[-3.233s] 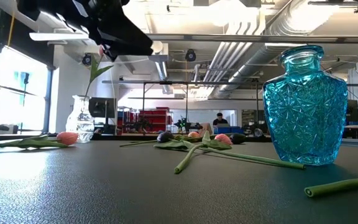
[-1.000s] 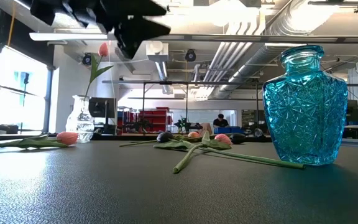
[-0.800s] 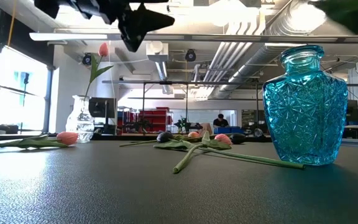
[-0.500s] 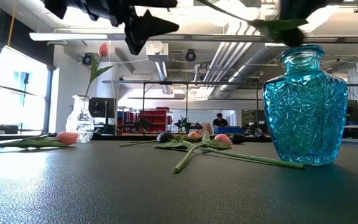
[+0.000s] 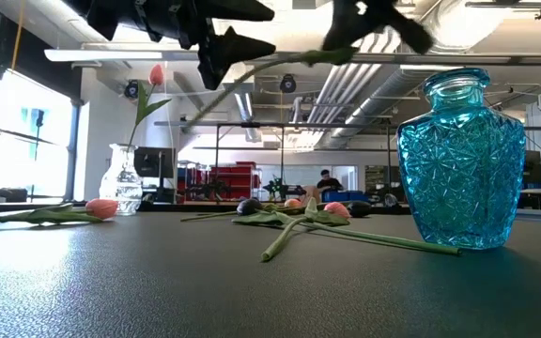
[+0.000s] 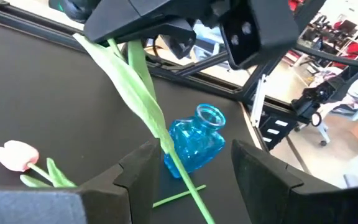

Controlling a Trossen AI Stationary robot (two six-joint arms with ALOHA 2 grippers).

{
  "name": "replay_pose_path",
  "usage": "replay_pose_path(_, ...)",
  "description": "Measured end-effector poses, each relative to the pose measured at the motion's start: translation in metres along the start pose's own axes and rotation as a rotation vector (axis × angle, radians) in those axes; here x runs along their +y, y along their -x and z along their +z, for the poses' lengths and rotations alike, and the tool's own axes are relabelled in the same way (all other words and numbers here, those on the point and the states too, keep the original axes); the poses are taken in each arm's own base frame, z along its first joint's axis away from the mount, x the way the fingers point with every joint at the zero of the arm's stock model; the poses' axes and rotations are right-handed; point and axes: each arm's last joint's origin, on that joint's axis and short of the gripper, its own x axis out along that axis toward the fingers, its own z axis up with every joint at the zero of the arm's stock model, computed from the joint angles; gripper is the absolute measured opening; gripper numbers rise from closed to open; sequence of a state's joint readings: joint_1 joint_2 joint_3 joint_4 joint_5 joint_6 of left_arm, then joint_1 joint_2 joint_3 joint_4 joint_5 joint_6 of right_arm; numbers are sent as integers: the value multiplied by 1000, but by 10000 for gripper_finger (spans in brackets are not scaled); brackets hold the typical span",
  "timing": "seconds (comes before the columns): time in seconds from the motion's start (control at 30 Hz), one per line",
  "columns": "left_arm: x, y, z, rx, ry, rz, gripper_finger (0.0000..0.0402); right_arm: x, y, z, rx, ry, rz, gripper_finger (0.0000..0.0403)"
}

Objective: Sort flowers into vase by color
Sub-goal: Put the bottom right black flower into the transparent vase

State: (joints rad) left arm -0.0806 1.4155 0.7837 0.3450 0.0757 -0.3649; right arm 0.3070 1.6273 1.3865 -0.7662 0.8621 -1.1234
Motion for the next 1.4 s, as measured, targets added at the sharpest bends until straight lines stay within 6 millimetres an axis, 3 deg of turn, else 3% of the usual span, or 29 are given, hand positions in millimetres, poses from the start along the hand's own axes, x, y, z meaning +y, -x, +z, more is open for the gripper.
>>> replay_pose_path(0.37,15,1,-2,49,37,71,186,-21,-2,7,19,146,-168,0)
replay_pose_path(0.67,14,1,-1,44,-25,42,182,-27,-1,9,25,209,-212,0)
replay_pose_path(0.8,14,1,-1,44,-100,40,148,-28,-1,8,32,214,-217,0)
replay_pose_path(1.1,13,1,-1,48,-147,38,12,-28,-1,8,36,185,-218,16)
replay_pose_path(1.27,14,1,-1,44,-199,61,6,-27,1,10,11,94,-220,68)
replay_pose_path(1.4,15,1,0,32,-221,108,2,-25,6,15,-30,-114,-226,119)
